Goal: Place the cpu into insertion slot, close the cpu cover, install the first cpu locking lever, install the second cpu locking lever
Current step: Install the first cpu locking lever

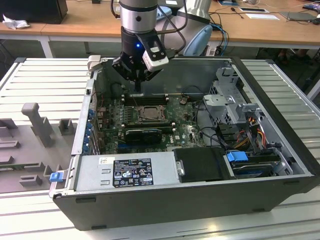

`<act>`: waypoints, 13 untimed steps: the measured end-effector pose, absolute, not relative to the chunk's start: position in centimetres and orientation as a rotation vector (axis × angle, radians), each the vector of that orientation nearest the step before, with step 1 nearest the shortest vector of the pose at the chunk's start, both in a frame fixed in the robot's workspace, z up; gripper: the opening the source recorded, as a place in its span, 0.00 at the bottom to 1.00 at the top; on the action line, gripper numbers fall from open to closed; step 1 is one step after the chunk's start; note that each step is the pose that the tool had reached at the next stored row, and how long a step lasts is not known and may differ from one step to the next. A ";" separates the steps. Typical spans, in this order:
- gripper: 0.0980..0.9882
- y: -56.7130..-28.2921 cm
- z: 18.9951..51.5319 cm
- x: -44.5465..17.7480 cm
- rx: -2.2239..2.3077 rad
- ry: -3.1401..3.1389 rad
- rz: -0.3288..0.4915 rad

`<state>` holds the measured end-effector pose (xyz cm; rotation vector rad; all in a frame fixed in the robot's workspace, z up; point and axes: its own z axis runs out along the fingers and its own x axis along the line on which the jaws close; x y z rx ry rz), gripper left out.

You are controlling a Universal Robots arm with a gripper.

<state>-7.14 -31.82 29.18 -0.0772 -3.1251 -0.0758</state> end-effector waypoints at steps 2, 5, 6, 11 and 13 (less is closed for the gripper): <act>0.01 -31.8 29.2 -7.2 -0.071 -3.125 -0.076; 0.01 -31.8 29.2 -7.5 -0.047 -3.125 -0.076; 0.01 -31.8 29.1 -7.6 -0.034 -3.125 -0.077; 0.01 -31.8 28.2 -8.4 0.030 -3.126 -0.088; 0.01 -31.8 28.1 -8.9 0.032 -3.131 -0.088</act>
